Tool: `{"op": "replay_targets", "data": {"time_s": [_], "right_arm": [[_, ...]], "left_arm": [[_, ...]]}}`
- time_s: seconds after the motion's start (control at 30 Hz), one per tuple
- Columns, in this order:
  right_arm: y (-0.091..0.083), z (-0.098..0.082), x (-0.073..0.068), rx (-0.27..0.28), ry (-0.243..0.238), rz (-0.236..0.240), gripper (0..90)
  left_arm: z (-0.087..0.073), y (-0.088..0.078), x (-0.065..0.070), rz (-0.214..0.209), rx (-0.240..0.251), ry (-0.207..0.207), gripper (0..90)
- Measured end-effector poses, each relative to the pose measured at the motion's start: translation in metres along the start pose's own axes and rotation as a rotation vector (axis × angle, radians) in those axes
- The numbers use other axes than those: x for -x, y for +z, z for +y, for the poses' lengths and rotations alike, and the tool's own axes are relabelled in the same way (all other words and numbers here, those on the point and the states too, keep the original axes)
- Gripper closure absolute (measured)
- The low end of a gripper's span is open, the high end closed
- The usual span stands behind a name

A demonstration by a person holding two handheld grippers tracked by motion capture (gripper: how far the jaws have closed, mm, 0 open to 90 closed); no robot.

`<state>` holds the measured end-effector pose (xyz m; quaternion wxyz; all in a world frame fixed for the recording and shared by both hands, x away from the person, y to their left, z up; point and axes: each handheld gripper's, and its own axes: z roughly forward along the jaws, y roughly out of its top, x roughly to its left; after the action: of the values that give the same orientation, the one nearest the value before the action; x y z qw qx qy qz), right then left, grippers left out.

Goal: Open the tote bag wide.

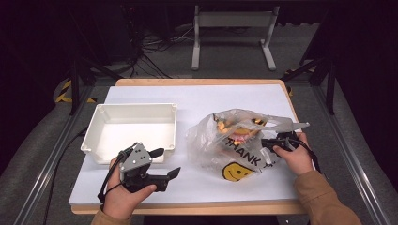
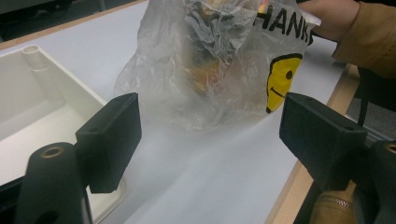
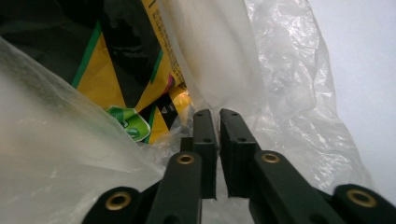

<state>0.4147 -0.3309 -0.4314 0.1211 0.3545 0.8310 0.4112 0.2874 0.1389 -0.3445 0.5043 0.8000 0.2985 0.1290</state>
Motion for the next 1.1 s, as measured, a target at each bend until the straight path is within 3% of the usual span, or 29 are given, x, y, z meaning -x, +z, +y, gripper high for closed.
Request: {"op": "replay_targets", "data": {"time_s": [0.13, 0.33, 0.6, 0.77, 1.1], "right_arm": [[-0.01, 0.002, -0.003, 0.058, 0.006, -0.016, 69.9], [-0.039, 0.008, -0.01, 0.18, 0.012, -0.025, 52.5], [-0.072, 0.014, -0.014, 0.287, 0.005, -0.012, 47.1], [-0.085, 0.013, -0.015, 0.312, 0.001, -0.002, 45.4], [-0.102, 0.011, -0.015, 0.351, 0.019, 0.004, 34.9]], "left_arm": [[0.005, 0.007, 0.002, -0.016, 0.036, -0.001, 22.2], [0.015, 0.019, 0.007, -0.025, 0.019, 0.04, 22.4], [0.03, 0.033, 0.01, -0.075, 0.034, 0.085, 24.0], [0.039, 0.038, 0.01, -0.115, 0.059, 0.106, 25.0], [0.06, 0.056, 0.016, -0.111, 0.09, 0.14, 20.6]]}}
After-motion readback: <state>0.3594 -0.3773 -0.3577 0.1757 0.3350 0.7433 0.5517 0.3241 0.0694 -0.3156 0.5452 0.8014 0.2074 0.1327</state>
